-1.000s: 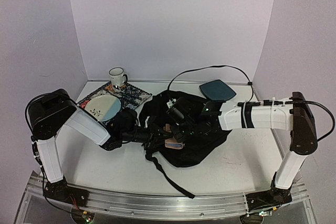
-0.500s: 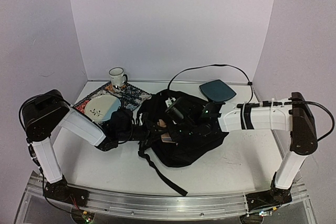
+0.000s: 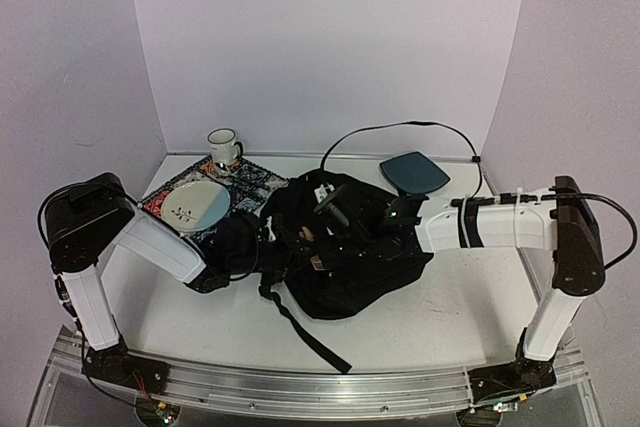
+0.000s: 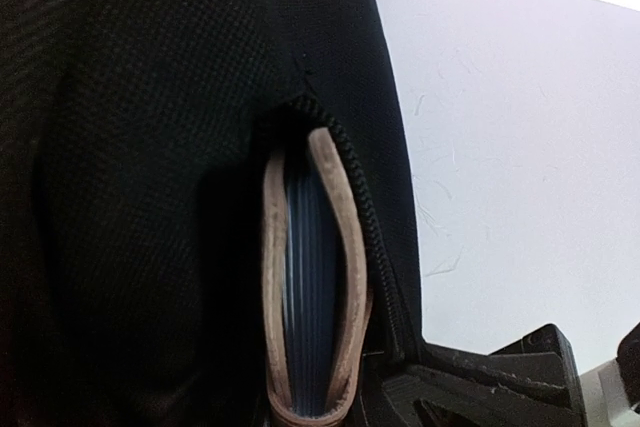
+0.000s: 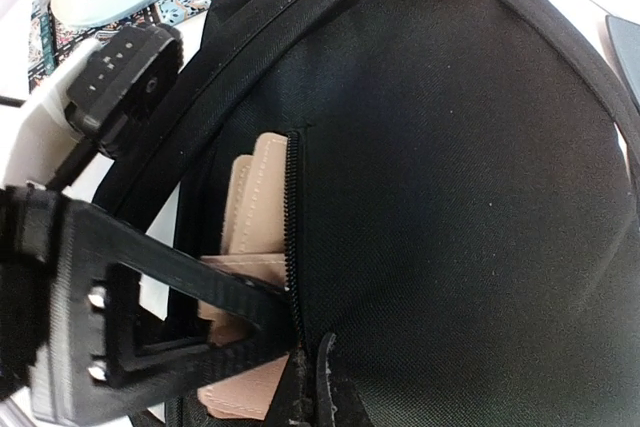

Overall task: Pack the student bag
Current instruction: Place the card case in the pocket on the back of the bag.

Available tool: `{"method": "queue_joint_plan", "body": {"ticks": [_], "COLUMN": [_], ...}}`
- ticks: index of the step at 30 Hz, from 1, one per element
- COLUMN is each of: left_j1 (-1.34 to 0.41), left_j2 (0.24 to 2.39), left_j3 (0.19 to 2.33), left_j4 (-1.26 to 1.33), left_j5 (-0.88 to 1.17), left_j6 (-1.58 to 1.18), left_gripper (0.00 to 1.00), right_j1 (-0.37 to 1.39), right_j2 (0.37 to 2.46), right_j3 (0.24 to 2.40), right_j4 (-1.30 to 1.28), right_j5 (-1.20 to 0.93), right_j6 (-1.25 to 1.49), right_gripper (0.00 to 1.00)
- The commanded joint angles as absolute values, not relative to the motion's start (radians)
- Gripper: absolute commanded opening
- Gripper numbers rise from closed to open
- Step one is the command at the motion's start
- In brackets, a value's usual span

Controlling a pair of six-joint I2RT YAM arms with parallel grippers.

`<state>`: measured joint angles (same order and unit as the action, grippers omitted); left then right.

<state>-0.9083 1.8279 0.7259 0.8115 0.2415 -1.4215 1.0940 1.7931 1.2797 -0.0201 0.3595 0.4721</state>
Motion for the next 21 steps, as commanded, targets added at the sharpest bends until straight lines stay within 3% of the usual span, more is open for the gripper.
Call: {"method": "queue_joint_plan", "body": {"ticks": [1,7,14,18,21], "left_j1": [-0.917,-0.917,-0.916,-0.916,-0.916], "left_j2": [1.879,1.829,1.728,1.674,1.671], "left_j3": [0.807,0.743,0.678,0.642,0.628], "left_j4": [0.888,0.881,0.775,0.733,0.722], "left_j5": [0.182,0.154,0.13,0.112,0.126], "left_j6": [-1.378,-1.304,-1.223,-1.207,-1.226], "left_gripper": [0.17,0.46,0.6,0.59,0.45], "right_j1": [1.134,1.134,1.133,1.132,1.134], "right_j2": [1.763,1.749,1.749,1.758,1.762], "right_j3": [1.295,1.27,1.27,1.275,1.284], "right_j4": [0.043,0.044,0.042,0.042,0.041], "right_j5": [0.333,0.365,0.371,0.37,0.364], "right_j6": [0.484,0.491,0.48,0.477,0.477], "right_gripper": [0.0,0.0,0.0,0.0,0.0]}}
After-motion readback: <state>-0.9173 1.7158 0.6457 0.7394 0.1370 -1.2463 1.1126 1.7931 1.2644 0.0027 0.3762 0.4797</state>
